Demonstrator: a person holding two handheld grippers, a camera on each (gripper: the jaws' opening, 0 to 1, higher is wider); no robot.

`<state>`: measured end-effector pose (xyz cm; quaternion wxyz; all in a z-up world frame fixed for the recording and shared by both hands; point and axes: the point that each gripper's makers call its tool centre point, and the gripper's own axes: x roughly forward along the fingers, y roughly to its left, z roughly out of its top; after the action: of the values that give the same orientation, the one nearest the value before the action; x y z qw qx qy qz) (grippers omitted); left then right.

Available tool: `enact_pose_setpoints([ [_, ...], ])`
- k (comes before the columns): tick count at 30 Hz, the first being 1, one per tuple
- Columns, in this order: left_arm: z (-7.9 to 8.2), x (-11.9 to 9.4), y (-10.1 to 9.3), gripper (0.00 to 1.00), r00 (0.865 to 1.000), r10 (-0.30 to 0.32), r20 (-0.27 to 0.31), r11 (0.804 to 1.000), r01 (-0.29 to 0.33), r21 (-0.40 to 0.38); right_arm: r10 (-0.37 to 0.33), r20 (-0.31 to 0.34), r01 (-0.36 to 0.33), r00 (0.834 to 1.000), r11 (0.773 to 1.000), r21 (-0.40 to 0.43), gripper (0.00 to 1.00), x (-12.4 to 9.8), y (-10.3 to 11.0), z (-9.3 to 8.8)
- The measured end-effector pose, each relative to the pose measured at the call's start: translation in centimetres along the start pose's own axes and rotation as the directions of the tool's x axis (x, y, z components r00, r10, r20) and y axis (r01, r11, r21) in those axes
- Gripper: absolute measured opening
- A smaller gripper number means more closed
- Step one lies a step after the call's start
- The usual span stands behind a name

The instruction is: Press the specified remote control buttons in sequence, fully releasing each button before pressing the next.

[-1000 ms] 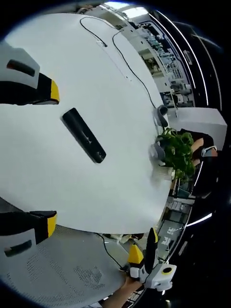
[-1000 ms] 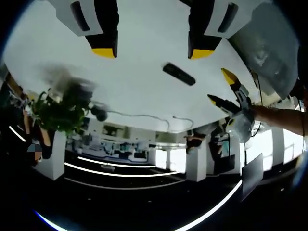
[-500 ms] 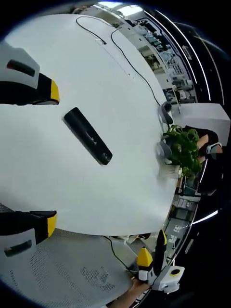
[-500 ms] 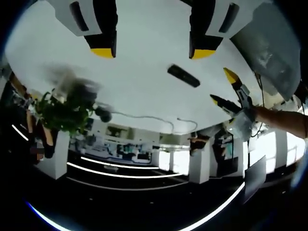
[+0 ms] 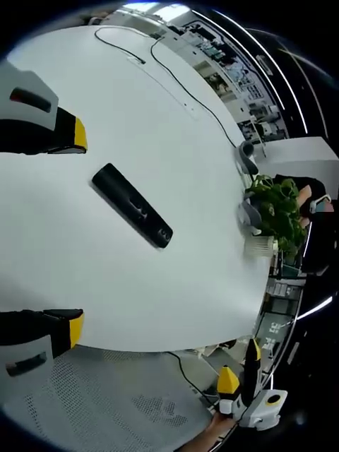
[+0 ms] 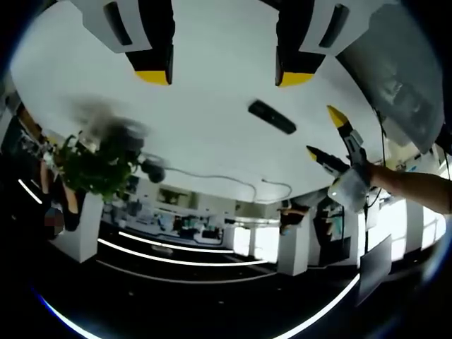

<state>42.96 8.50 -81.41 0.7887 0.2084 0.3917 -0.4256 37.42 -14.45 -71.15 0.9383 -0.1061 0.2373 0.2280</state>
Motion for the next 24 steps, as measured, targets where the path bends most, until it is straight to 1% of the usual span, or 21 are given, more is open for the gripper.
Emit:
enact_pose_setpoints([
  [3,0.0,0.2,0.2,0.95,1.0,0.0,-0.007,1.0,0.0,0.029,0.0,-0.01,0.0,1.0,1.0,-0.002,0.55,0.0,0.0,-0.2],
  [4,-0.1,0.3,0.3,0.95,1.0,0.0,-0.017,0.999,0.0,0.037,-0.003,-0.012,0.003,1.0,1.0,-0.003,0.55,0.0,0.0,-0.2],
  [6,-0.1,0.5,0.5,0.95,1.0,-0.002,-0.022,0.999,0.003,0.042,-0.01,-0.017,0.01,1.0,1.0,-0.01,0.56,0.1,-0.1,-0.2],
  [14,-0.2,1.1,1.0,0.95,0.999,-0.012,-0.047,0.998,0.015,0.064,-0.001,-0.031,0.001,1.0,1.0,-0.017,0.56,0.2,0.0,-0.4],
  [22,0.0,1.4,1.1,0.94,0.998,-0.023,-0.057,0.996,0.028,0.086,-0.002,-0.043,0.001,0.999,1.0,-0.028,0.55,0.3,0.0,-0.6],
  [24,0.1,1.6,1.3,0.93,0.998,-0.019,-0.054,0.995,0.024,0.095,-0.003,-0.045,0.002,0.999,1.0,-0.03,0.54,0.3,0.1,-0.6],
])
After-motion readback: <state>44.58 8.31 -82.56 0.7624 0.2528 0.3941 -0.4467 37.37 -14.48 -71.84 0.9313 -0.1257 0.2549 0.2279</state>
